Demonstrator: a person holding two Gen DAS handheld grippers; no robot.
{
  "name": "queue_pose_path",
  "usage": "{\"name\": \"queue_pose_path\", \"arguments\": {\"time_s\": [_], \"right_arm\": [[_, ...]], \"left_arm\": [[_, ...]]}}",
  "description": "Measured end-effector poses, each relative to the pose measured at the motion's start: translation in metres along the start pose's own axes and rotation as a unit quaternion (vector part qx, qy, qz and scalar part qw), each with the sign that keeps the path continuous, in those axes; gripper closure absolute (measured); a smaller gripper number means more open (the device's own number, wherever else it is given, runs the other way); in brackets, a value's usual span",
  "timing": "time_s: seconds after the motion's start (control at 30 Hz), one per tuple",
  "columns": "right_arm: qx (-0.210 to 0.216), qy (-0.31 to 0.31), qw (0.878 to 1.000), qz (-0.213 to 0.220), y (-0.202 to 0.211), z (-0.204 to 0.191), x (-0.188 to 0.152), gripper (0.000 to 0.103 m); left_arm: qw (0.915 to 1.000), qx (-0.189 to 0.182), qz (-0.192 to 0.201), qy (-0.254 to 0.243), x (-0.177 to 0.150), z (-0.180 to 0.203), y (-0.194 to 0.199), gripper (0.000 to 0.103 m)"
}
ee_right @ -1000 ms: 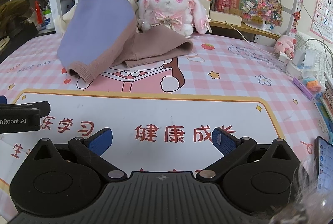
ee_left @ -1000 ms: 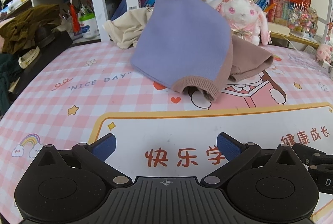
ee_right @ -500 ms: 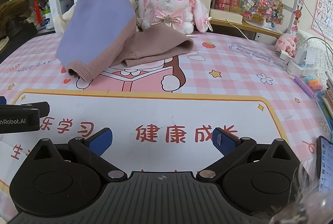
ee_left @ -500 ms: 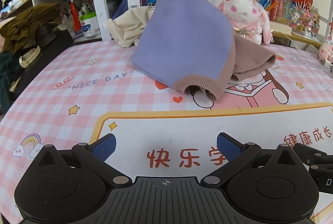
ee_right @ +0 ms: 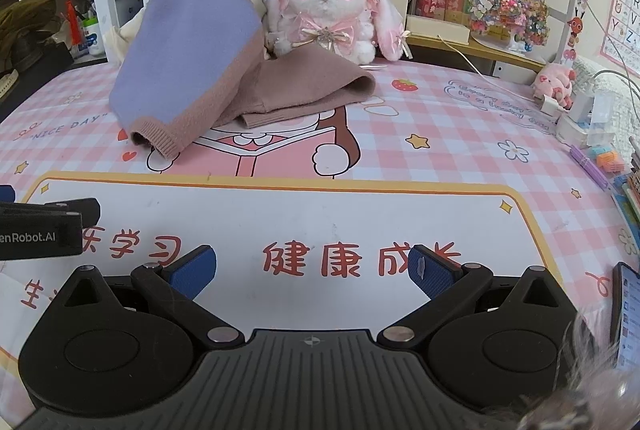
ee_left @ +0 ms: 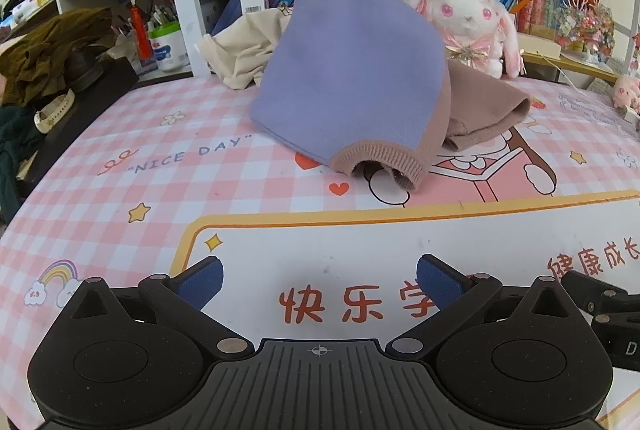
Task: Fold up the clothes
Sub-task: 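Approach the crumpled lavender-and-mauve sweater with both grippers open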
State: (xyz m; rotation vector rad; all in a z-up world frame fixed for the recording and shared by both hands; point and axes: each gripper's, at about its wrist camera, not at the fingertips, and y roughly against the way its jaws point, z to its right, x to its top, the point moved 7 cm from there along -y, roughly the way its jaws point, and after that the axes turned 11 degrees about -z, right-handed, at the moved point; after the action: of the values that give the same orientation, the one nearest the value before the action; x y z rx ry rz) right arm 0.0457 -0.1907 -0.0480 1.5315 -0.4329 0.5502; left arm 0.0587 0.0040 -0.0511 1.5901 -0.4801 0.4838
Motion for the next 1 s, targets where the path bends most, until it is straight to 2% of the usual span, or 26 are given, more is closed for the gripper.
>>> {"name": "queue_pose_path", "arguments": {"time_s": [0.33,0.5,0.63,0.73,1.0], "right_arm": [[0.006,-0.001,1.0,-0.006,-0.004,-0.001,0.001,0.0],[0.007,0.0,1.0,-0.009,-0.006,-0.003,0.002,0.0],[0.005,0.0,1.0,-0.01,-0.008,-0.003,0.002,0.0],[0.002,-0.001,1.0,-0.012,-0.009,-0.003,0.003,0.0],[0.015,-0.003,1.0,-0.02,-0.014,-0.004,0.002,0.0]], "left_arm": [[1.0,0.004,0.004,0.002,0.002,0.001,0.0,0.0],[0.9998,-0.011,0.017,0.001,0.004,0.002,0.002,0.0],[0.9986,-0.037,0.037,-0.013,0.002,0.007,0.004,0.0],[0.9977,-0.055,0.034,-0.023,0.003,0.01,0.002,0.0],[0.9975,-0.023,0.028,-0.061,0.005,0.014,-0.001,0.0]]}}
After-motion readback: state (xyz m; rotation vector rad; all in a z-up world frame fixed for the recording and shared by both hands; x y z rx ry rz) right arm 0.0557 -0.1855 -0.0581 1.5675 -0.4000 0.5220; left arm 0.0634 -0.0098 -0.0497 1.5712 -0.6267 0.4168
